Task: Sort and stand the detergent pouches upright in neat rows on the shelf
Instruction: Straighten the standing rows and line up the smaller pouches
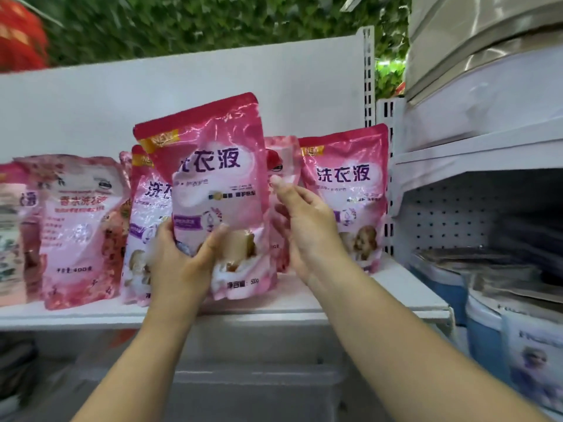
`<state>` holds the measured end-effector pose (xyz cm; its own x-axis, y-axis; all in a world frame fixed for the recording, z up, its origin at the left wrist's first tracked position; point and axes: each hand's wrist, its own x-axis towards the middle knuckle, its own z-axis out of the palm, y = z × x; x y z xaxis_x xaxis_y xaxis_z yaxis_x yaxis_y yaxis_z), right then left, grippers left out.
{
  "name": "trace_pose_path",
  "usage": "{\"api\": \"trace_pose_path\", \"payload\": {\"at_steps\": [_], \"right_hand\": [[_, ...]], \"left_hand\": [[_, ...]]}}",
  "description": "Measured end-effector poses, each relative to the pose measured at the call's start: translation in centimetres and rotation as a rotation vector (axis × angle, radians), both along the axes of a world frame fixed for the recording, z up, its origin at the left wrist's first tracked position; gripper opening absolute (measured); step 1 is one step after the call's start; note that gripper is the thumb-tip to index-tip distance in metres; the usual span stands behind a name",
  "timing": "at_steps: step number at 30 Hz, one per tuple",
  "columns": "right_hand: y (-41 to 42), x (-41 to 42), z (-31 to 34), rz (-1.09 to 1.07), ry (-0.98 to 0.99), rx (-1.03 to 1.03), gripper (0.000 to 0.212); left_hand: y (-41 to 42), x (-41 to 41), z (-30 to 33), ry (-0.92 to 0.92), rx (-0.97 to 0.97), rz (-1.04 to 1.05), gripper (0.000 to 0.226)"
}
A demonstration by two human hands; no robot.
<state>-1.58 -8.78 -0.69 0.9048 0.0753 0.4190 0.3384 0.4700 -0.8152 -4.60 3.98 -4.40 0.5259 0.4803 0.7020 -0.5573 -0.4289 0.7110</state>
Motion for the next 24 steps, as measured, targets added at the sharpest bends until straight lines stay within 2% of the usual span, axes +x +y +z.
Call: {"api": "trace_pose_path", "payload": {"at_steps": [3, 6, 8, 11, 12, 16, 18, 20, 24], "right_hand": [[-0.6, 3.3, 0.5, -0.07, 0.133, -0.099, 0.049], [0.4, 4.7, 0.6, 0.021, 0.261, -0.194, 0.065], [0.8, 5.2, 1.1, 0.017, 0.272, -0.225, 0.06], [1.3, 6.1, 2.1, -0.116, 0.193, -0.178, 0.019], [1.4, 6.3, 2.0, -0.181, 0.146, -0.193, 0.016], [2.0, 5.9, 1.3, -0.391, -0.09, -0.301, 0.04], [1.7, 5.6, 1.9, -0.454, -0.152, -0.215, 0.049], [0.8, 5.1, 3.2, -0.49, -0.14, -0.044, 0.052], [-2.4, 3.3, 6.2, -0.415, -0.094, 0.254, 0.044]], "left_hand": [[0.4, 0.5, -0.7, -0.011, -0.008, 0.023, 0.035], [0.8, 1.1, -1.2, 0.007, 0.016, 0.018, 0.038], [0.9, 1.3, -1.5, 0.012, 0.04, 0.027, 0.042], [1.1, 1.5, -1.8, -0.005, 0.045, 0.033, 0.048], [1.1, 1.5, -2.0, -0.008, 0.044, 0.033, 0.05], [1.4, 1.7, -2.0, -0.022, 0.031, 0.021, 0.056], [1.4, 1.8, -2.1, -0.025, 0.016, 0.025, 0.055], [1.3, 1.9, -2.2, -0.032, 0.003, 0.036, 0.053], [0.9, 1.7, -2.0, -0.031, 0.001, 0.071, 0.056]]}}
